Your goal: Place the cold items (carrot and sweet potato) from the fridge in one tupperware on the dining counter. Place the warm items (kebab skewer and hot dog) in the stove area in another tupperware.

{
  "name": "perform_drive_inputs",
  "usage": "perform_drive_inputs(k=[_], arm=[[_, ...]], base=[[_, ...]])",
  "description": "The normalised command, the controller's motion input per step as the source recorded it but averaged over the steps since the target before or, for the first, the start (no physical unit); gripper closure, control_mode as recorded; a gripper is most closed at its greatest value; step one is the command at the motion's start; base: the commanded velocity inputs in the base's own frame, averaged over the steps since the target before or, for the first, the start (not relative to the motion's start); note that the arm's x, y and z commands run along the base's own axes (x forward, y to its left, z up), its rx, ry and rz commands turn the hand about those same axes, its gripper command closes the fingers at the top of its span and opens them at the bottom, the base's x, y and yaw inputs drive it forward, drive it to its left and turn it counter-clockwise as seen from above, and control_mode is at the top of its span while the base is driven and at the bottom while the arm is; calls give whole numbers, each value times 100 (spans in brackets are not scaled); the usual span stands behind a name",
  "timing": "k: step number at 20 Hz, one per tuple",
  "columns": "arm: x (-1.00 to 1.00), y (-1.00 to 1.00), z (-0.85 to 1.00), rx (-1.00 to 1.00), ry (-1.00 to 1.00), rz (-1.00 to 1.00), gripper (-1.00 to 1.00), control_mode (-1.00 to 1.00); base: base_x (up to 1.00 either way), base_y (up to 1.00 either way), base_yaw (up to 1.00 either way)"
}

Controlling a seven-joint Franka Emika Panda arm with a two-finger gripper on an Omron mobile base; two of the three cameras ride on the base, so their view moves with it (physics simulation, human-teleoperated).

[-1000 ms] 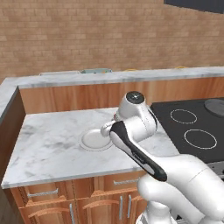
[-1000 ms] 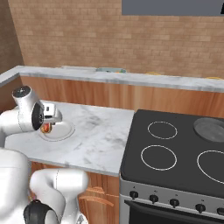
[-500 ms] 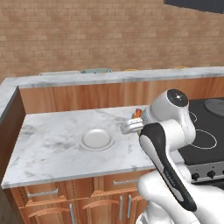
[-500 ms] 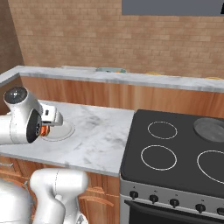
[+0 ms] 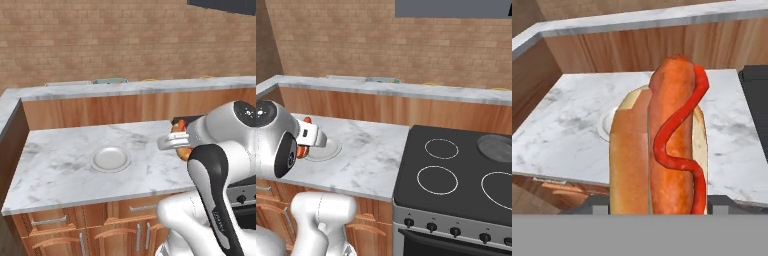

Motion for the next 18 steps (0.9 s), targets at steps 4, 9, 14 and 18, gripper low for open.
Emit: perform_drive_inputs(k=[4, 9, 14, 18], arm=[[-3, 0, -1, 0, 0, 0, 100, 100], [0, 0, 0, 0, 0, 0, 100, 100], [0, 0, 0, 0, 0, 0, 100, 100], [0, 0, 0, 0, 0, 0, 100, 100]], base=[[-19, -1, -1], [-100, -11, -21], [-73, -14, -54], [-32, -10, -78]])
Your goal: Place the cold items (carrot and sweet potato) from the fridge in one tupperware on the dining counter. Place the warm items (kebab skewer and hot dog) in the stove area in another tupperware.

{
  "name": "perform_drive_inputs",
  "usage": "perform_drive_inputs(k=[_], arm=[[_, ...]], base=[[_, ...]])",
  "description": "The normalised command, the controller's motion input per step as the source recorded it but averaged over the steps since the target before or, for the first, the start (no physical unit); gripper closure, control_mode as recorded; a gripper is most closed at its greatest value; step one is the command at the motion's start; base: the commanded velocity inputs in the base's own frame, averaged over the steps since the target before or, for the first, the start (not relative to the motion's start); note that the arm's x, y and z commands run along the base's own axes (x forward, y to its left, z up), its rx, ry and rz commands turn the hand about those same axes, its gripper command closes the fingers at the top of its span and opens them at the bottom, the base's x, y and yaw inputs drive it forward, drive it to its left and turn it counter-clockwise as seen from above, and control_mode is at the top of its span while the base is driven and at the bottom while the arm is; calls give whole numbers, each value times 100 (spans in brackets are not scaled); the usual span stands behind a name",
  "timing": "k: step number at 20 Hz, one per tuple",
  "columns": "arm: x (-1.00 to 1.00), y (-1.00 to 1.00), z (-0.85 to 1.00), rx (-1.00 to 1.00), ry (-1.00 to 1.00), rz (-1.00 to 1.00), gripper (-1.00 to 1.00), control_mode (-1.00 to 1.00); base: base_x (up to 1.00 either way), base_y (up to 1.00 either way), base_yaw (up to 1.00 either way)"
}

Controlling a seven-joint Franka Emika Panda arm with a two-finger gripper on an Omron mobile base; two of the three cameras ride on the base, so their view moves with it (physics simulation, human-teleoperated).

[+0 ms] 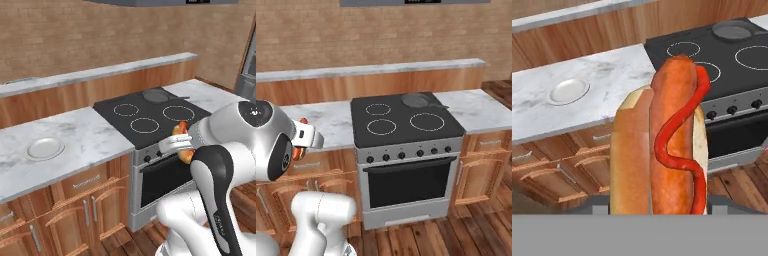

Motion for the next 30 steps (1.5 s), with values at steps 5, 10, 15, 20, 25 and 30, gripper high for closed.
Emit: perform_drive_inputs(k=[5, 10, 15, 20, 25, 30], arm=[[0, 0, 0, 0, 0, 0, 100, 100], [0, 0, 0, 0, 0, 0, 100, 100], [0, 0, 0, 0, 0, 0, 100, 100], [0, 0, 0, 0, 0, 0, 100, 100], [0, 0, 0, 0, 0, 0, 100, 100], [0, 0, 0, 0, 0, 0, 100, 100]], base=[[-6, -29, -81], [42, -77, -57], [73, -89, -12], [80, -88, 6], [84, -78, 27], [86, -67, 35]])
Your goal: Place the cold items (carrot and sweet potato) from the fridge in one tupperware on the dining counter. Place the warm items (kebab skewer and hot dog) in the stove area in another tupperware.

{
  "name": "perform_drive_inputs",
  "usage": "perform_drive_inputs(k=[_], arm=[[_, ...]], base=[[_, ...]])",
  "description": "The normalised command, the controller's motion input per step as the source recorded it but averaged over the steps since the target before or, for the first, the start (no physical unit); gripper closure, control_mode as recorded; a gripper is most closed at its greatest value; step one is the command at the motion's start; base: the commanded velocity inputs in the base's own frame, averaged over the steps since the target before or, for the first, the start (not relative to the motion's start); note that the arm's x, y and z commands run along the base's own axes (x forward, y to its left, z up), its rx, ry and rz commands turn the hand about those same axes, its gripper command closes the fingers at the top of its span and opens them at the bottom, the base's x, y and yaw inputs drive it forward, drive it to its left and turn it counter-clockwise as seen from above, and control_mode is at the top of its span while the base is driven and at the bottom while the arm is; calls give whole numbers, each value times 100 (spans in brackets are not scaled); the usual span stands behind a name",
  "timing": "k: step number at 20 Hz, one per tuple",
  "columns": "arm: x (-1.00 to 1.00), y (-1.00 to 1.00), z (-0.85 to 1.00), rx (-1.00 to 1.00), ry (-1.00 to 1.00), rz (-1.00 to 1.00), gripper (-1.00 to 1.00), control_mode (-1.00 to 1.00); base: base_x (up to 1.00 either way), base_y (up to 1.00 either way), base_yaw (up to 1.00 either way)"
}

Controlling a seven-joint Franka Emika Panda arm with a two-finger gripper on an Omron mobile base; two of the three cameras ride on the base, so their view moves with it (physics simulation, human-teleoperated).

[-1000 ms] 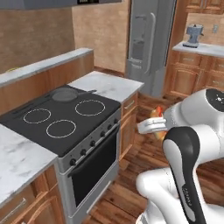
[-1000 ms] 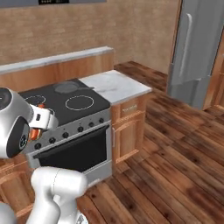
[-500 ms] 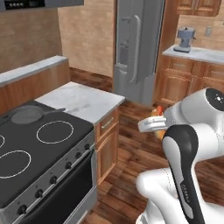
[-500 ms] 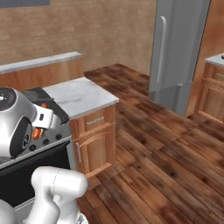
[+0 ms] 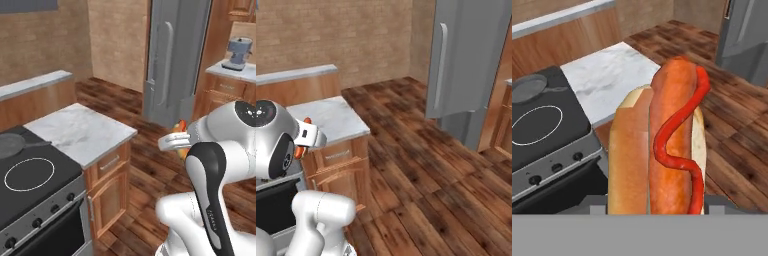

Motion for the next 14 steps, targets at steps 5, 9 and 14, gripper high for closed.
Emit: perform_drive_inputs(k=[5, 9, 14], arm=[[0, 0, 0, 0, 0, 0, 100, 100], [0, 0, 0, 0, 0, 0, 100, 100], [0, 0, 0, 0, 0, 0, 100, 100]], base=[[82, -69, 35], [80, -69, 35], [82, -66, 35]])
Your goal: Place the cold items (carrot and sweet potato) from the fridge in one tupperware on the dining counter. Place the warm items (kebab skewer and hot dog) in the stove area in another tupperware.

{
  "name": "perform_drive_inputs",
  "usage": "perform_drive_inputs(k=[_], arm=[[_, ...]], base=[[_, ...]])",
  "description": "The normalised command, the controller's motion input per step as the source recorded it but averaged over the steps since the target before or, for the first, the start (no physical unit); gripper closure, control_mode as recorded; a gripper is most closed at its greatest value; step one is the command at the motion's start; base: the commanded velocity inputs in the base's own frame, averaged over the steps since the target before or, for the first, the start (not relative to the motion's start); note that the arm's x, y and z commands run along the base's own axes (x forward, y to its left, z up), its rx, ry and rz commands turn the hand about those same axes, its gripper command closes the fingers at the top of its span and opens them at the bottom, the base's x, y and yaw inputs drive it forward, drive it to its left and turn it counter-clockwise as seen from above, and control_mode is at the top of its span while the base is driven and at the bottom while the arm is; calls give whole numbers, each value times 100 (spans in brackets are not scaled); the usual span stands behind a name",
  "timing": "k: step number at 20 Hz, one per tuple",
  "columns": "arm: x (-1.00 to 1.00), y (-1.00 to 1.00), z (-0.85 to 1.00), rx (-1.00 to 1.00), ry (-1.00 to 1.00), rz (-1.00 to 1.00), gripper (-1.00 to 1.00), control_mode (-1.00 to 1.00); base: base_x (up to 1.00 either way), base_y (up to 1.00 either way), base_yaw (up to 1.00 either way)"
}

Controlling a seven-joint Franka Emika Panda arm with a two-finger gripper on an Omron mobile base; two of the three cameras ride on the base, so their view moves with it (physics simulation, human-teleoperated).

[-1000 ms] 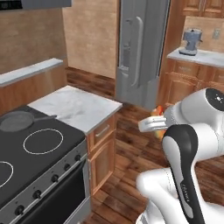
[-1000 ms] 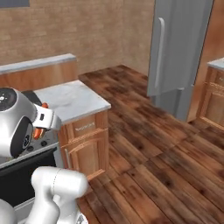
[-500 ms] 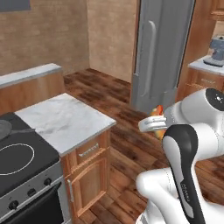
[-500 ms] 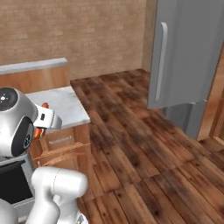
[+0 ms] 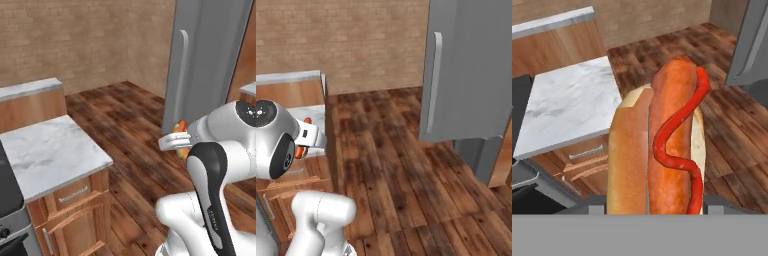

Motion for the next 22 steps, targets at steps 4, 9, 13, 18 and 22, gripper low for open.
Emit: perform_drive_inputs(k=[4, 9, 13, 18, 22], arm=[[0, 0, 0, 0, 0, 0, 100, 100], [0, 0, 0, 0, 0, 0, 100, 100], [0, 0, 0, 0, 0, 0, 100, 100], [0, 0, 0, 0, 0, 0, 100, 100], [0, 0, 0, 0, 0, 0, 100, 100]], base=[[87, -64, 35], [89, -62, 36], [93, -58, 37], [100, -48, 36], [100, -38, 32]])
